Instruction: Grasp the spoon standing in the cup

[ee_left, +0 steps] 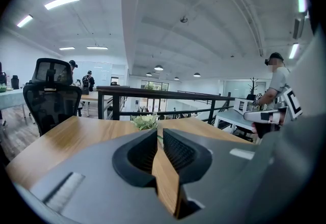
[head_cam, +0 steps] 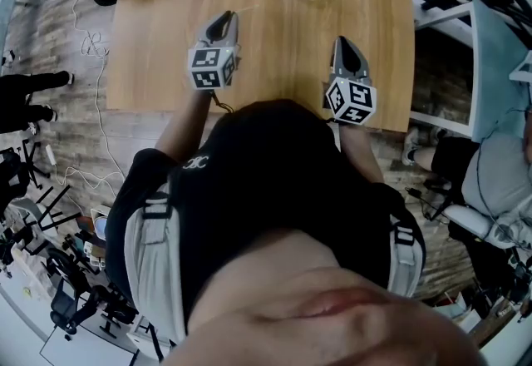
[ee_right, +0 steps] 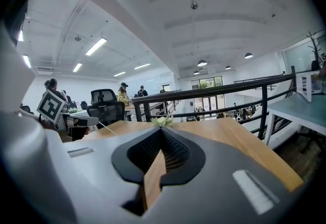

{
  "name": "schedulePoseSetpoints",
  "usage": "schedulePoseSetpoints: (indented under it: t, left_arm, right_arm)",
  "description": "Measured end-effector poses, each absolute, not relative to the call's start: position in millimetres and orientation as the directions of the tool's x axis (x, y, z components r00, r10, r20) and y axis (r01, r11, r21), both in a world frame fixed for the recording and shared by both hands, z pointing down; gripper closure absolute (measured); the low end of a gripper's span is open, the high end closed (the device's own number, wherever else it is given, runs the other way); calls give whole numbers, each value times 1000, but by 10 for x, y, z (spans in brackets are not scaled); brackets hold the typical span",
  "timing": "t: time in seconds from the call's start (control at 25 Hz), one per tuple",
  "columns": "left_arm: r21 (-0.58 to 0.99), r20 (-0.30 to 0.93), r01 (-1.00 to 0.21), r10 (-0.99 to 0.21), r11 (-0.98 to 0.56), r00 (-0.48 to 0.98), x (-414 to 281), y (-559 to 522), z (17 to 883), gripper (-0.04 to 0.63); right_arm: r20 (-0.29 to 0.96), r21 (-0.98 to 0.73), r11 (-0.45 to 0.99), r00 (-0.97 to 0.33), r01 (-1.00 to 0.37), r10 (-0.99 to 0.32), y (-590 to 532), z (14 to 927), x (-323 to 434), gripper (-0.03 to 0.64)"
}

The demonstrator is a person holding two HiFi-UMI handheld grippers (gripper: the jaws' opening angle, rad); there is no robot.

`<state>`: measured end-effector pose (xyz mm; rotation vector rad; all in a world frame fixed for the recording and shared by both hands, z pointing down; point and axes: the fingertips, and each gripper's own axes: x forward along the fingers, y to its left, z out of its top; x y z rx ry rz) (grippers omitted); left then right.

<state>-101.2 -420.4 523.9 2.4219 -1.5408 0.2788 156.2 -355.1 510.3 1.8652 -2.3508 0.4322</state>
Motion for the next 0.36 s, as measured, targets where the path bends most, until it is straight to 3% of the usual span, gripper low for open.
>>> schedulePoseSetpoints:
  t: [0.36]
  left_arm:
    - [115,297,-910,-861,-398,414,-1026,-4164,5242,551]
  right_arm:
    - [267,-156,211,-247,-965,-932,-3516,5125,1559,618]
